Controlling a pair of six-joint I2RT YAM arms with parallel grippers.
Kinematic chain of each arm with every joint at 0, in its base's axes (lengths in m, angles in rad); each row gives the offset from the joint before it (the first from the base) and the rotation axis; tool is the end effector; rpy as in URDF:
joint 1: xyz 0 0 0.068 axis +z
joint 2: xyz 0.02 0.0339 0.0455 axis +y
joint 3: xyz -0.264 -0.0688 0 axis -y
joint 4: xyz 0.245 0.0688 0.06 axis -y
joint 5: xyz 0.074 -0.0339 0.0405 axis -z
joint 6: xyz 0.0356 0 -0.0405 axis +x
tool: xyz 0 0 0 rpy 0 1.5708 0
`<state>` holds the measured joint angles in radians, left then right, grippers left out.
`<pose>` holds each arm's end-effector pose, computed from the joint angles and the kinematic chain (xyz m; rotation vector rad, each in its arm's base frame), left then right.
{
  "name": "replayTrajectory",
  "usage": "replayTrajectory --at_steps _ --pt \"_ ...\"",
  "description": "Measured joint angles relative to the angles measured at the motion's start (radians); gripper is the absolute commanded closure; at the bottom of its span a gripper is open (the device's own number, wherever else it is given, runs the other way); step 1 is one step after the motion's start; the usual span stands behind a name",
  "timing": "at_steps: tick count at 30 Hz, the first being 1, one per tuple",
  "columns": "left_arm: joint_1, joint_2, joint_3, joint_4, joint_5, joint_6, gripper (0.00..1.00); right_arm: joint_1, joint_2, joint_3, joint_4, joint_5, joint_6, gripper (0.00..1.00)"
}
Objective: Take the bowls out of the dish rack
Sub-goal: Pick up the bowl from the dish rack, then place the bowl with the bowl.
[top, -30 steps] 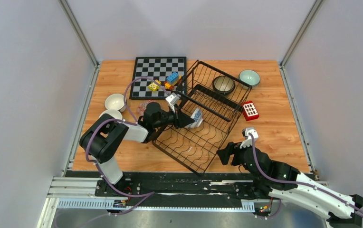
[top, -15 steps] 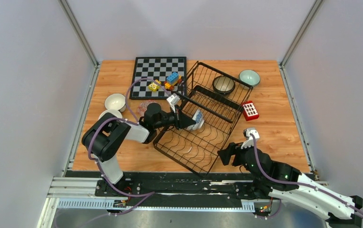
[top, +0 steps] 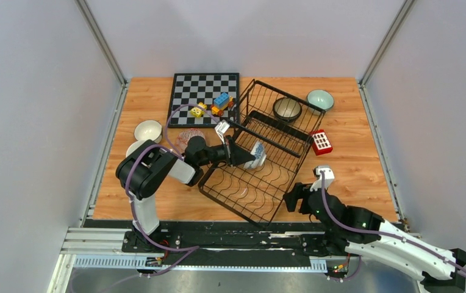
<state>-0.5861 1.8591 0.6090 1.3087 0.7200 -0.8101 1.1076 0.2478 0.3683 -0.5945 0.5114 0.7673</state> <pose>0.2618 -0.2020 0.1589 0.4701 1.7136 -1.6007 0.0574 0.0759 0.2193 -0.0241 2.0464 0.6825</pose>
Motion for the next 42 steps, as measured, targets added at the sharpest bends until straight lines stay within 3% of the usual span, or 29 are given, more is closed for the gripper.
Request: replayTrajectory --at_steps 9,21,33,42 --pt "0.000 0.000 0.000 0.129 0.011 -0.066 1.00 0.000 0.169 0.018 -0.087 0.061 0.117 0.18" --pt "0.000 -0.002 -0.027 0.167 0.011 -0.111 1.00 0.000 0.090 0.018 -0.053 0.055 0.120 0.17" --pt "0.000 -0.121 -0.106 0.171 0.011 -0.149 1.00 0.000 0.117 0.077 -0.025 0.001 0.027 0.18" --pt "-0.007 -0.342 -0.212 0.117 -0.010 -0.142 1.00 0.000 0.167 0.295 -0.018 -0.135 -0.172 0.17"
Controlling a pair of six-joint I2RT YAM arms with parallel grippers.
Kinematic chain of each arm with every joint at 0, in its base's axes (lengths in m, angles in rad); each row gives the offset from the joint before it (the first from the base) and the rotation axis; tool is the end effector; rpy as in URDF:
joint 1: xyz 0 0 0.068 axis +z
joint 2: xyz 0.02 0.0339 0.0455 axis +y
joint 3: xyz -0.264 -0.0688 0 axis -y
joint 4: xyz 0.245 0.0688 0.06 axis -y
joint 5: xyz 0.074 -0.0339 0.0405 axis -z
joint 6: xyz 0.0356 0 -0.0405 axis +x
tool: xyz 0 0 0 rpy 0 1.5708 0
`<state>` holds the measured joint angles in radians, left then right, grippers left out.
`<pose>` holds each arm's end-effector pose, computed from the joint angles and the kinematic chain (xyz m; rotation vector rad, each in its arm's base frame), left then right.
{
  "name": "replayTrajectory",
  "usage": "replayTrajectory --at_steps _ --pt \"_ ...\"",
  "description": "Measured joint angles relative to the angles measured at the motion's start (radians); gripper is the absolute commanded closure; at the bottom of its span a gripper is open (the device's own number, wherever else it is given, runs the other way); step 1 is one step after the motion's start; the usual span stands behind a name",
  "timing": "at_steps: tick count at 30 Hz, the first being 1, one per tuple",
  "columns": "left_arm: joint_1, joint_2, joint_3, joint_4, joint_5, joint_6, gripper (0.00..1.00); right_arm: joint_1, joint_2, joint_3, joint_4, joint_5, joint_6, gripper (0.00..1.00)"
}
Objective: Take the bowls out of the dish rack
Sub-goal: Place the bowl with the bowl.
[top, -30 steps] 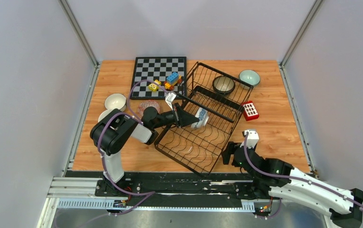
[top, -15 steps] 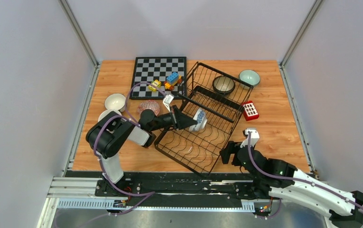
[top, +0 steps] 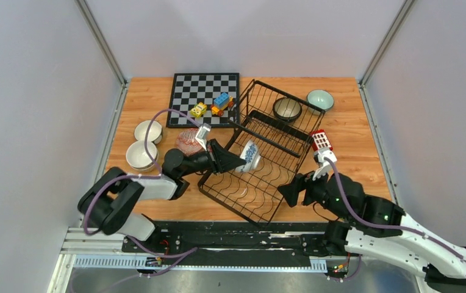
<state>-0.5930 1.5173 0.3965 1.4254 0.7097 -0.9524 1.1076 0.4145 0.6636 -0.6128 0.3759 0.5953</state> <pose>0.2050 -0.1661 0.2129 0.4468 1.5091 -1.7091 0.0569 0.0846 0.3003 -0.2493 1.9718 0.7749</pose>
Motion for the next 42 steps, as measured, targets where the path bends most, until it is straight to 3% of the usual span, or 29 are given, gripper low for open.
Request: replayTrajectory --at_steps 5,11,16,24,32,42 --pt "-0.031 -0.222 -0.006 -0.230 -0.022 0.113 1.00 0.000 0.049 0.180 0.014 -0.114 -0.129 0.18" --pt "-0.093 -0.520 0.031 -0.688 -0.096 0.351 1.00 0.000 0.120 0.261 0.017 -0.196 -0.196 0.18" --pt "-0.278 -0.663 0.117 -1.125 -0.274 0.622 1.00 0.000 0.162 0.323 0.010 -0.224 -0.243 0.18" --pt "-0.577 -0.675 0.223 -1.586 -0.580 0.941 1.00 0.000 0.286 0.492 -0.019 -0.213 -0.269 0.21" --pt "-0.653 -0.690 0.375 -1.804 -0.781 1.218 1.00 0.000 0.454 0.645 -0.162 -0.193 -0.234 0.22" --pt "-0.747 -0.698 0.424 -1.970 -0.867 1.478 1.00 0.000 0.656 0.743 -0.239 -0.269 -0.225 0.25"
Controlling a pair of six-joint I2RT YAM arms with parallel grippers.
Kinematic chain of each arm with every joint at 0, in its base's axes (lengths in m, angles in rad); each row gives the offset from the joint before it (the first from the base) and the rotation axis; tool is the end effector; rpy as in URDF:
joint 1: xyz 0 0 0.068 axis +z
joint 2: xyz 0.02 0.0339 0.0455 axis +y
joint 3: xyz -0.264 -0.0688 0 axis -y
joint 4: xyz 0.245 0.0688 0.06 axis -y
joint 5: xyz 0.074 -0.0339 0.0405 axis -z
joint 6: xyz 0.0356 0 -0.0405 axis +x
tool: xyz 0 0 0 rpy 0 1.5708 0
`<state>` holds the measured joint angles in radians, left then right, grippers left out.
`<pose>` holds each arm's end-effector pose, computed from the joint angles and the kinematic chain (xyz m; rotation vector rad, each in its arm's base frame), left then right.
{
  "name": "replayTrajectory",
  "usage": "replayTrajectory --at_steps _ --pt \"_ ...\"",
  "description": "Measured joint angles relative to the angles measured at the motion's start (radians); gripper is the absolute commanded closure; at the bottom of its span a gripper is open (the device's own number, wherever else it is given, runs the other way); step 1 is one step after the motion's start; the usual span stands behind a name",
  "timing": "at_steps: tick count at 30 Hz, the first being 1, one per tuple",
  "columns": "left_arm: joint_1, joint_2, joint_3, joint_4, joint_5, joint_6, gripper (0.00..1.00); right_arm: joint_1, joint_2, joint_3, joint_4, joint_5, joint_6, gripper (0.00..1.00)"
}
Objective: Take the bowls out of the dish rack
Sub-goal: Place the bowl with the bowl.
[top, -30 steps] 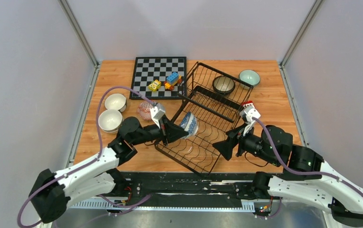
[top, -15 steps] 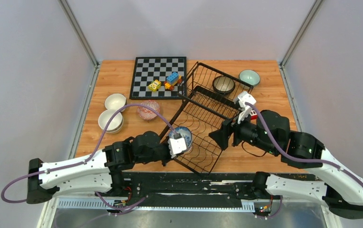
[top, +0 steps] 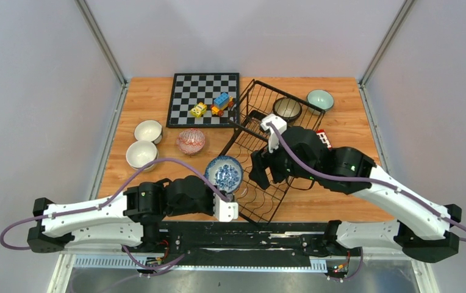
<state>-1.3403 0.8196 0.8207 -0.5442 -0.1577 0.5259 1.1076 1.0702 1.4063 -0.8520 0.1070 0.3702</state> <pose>0.0462 -0.1722 0.3103 1.6477 1.3386 -0.3202 0.0927 0.1772 0.4286 -0.7223 2.0581 0.7690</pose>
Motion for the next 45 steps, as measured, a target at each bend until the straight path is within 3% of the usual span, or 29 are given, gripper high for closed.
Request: replayTrajectory --at_steps 19,30,39,45 --pt "-0.178 0.094 0.048 -0.141 -0.098 0.153 1.00 0.001 0.225 0.119 -0.113 -0.034 -0.079 0.37" --pt "-0.281 0.117 0.047 -0.153 -0.099 0.230 1.00 0.016 0.256 0.126 -0.154 -0.087 -0.164 0.47" --pt "-0.293 0.164 0.043 -0.134 -0.065 0.251 1.00 0.031 0.260 0.051 -0.143 -0.126 -0.176 0.59" --pt "-0.294 0.179 0.043 -0.101 -0.029 0.229 1.00 0.035 0.277 0.016 -0.128 -0.126 -0.175 0.61"
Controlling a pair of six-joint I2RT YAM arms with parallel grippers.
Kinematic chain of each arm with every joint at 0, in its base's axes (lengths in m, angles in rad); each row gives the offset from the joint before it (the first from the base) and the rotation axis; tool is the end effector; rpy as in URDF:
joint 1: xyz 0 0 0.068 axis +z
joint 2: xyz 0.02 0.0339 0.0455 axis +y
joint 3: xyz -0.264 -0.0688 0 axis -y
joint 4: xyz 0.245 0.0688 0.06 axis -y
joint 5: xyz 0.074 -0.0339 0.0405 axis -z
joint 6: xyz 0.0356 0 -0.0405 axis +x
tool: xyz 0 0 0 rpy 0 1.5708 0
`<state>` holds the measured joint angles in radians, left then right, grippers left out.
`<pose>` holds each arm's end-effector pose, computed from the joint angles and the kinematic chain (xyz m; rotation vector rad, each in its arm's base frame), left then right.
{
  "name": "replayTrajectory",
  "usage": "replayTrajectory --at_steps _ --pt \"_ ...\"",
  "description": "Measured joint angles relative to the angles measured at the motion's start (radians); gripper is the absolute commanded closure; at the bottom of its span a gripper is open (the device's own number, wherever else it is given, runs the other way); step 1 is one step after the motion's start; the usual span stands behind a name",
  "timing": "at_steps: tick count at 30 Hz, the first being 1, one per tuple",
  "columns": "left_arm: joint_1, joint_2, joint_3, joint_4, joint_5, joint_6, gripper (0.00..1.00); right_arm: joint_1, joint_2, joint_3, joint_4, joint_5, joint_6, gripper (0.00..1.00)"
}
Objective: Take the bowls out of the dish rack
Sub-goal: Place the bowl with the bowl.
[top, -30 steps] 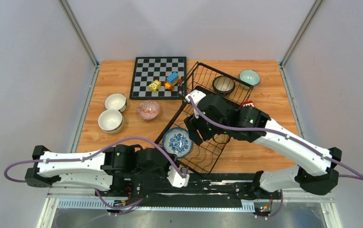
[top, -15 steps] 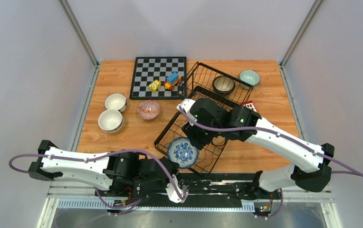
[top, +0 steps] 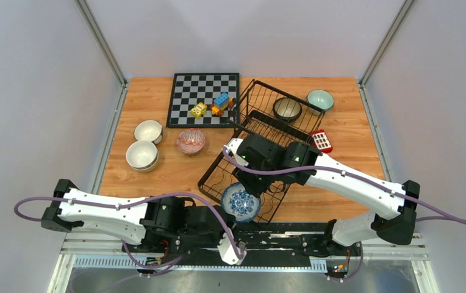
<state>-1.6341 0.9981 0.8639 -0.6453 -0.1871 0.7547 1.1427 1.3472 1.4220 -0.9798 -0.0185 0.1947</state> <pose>-0.0064 -0.2053 0.2855 2.1440 0.9461 -0.2175 0.1111 0.2450 0.3629 -1.1812 2.2845 0.5700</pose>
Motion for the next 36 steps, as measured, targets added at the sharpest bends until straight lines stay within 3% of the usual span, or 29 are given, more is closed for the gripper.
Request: replayTrajectory --at_steps 13,19,24,26,29,30,31,36 --pt "0.000 -0.014 0.000 0.039 0.031 -0.060 1.00 0.009 0.034 -0.015 0.016 0.002 0.010 0.82" --pt "-0.005 -0.019 -0.006 0.040 0.034 -0.082 1.00 0.010 0.042 -0.015 0.012 0.005 0.010 1.00" --pt "-0.006 -0.019 -0.011 0.039 0.035 -0.102 1.00 0.014 0.049 -0.019 0.005 0.006 0.004 1.00" --pt "-0.006 -0.019 -0.013 0.040 0.033 -0.106 0.85 0.014 0.050 -0.019 0.005 0.008 0.005 1.00" --pt "-0.006 -0.021 -0.021 0.055 0.017 -0.128 0.44 0.016 0.050 -0.020 0.006 0.027 0.017 1.00" --pt "-0.006 -0.025 -0.026 0.065 0.008 -0.135 0.12 0.016 0.050 -0.021 0.008 0.038 0.023 1.00" --pt "-0.006 -0.029 -0.029 0.072 0.003 -0.138 0.02 0.016 0.050 -0.022 0.008 0.045 0.027 1.00" --pt "-0.006 -0.092 -0.065 0.124 -0.058 -0.212 0.00 0.016 0.033 -0.031 0.011 0.096 0.053 1.00"
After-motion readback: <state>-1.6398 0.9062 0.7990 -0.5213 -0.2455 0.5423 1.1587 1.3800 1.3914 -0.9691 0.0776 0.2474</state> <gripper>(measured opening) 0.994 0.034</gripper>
